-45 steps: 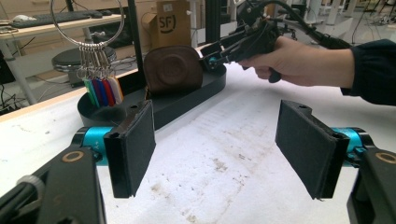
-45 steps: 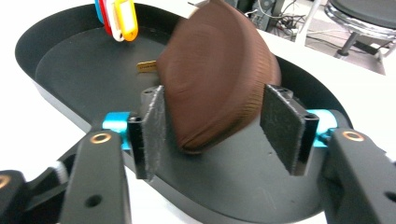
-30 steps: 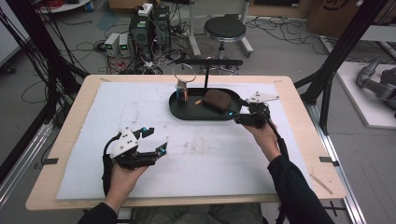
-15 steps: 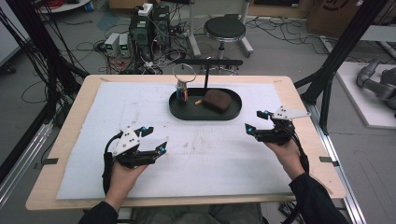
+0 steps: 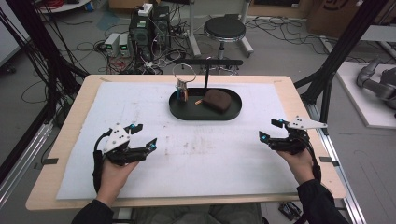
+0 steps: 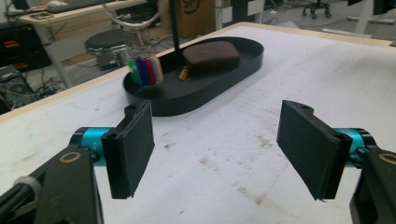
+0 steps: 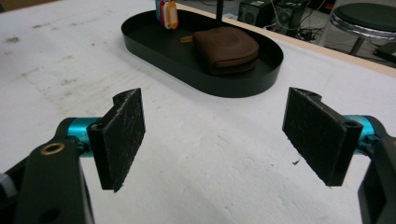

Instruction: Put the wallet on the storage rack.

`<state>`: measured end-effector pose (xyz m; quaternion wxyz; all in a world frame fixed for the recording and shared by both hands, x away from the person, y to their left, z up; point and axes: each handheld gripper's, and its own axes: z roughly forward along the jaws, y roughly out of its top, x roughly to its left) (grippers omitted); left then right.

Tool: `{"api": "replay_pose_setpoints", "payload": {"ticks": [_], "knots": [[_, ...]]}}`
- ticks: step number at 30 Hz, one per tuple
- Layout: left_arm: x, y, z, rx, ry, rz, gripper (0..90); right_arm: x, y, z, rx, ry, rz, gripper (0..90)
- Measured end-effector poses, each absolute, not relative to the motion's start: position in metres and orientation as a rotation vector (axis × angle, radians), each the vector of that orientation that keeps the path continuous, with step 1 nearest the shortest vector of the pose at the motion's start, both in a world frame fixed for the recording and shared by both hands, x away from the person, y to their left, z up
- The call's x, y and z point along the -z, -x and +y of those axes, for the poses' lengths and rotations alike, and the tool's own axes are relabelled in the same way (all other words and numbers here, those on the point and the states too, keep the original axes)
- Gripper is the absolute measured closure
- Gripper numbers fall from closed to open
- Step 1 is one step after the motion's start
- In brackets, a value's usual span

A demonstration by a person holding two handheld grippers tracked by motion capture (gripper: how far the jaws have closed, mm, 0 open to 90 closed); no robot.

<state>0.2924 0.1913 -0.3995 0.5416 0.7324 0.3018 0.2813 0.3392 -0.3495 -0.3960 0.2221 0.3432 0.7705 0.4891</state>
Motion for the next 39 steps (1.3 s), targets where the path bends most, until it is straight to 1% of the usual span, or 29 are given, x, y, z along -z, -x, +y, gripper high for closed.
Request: {"api": "replay_pose_setpoints", "payload": {"ticks": [4, 13, 20, 27, 39], "knots": [[0.400, -0.294, 0.200, -0.680, -1.734, 0.742, 27.3, 0.395, -0.338, -0.355, -1.347, -0.967, 2.089, 21.6], [0.402, -0.294, 0.206, -0.685, -1.735, 0.752, 27.3, 0.391, -0.334, -0.361, -1.319, -0.988, 2.017, 21.9], [0.399, -0.292, 0.211, -0.698, -1.717, 0.753, 27.3, 0.391, -0.327, -0.376, -1.305, -1.025, 1.991, 21.9], [0.398, -0.295, 0.209, -0.694, -1.718, 0.746, 27.3, 0.396, -0.320, -0.387, -1.323, -1.063, 1.964, 23.6], [0.399, -0.296, 0.206, -0.688, -1.725, 0.742, 27.3, 0.398, -0.321, -0.386, -1.325, -1.064, 1.977, 23.5]]}}
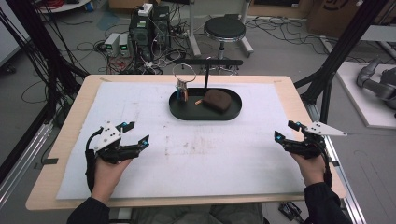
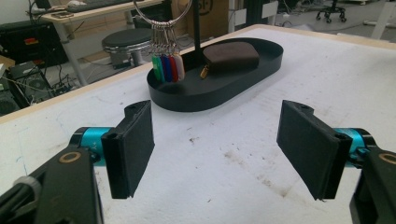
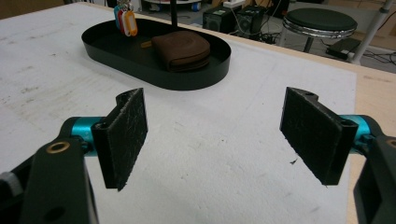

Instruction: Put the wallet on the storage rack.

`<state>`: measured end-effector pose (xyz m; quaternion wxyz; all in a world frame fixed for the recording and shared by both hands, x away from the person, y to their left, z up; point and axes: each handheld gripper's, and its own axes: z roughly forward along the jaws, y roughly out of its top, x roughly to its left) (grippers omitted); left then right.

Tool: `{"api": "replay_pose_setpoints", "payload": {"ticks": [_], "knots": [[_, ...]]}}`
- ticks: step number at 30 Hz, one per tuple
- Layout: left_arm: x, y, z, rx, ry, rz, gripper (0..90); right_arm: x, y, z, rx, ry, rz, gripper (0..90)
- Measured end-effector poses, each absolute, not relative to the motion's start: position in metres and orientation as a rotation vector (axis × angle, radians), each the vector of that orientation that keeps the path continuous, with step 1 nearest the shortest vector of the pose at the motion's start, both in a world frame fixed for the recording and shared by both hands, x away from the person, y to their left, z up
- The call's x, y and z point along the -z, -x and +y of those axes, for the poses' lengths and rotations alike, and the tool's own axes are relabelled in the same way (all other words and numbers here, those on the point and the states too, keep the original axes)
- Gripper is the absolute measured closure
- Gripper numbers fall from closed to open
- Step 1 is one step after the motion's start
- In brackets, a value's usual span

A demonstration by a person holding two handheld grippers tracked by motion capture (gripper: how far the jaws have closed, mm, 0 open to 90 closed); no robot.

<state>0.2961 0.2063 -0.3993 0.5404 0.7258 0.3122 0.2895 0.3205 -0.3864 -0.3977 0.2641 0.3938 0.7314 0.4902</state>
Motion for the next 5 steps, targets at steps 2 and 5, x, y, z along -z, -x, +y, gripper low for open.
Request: {"api": "replay_pose_setpoints", "payload": {"ticks": [2, 5], "knots": [[0.3995, -0.2962, 0.2061, -0.687, -1.726, 0.742, 27.3, 0.3983, -0.3211, -0.3861, -1.324, -1.059, 1.982, 23.5], [0.3998, -0.2962, 0.2056, -0.684, -1.726, 0.744, 27.3, 0.3991, -0.3220, -0.3852, -1.323, -1.061, 1.988, 23.4]]}}
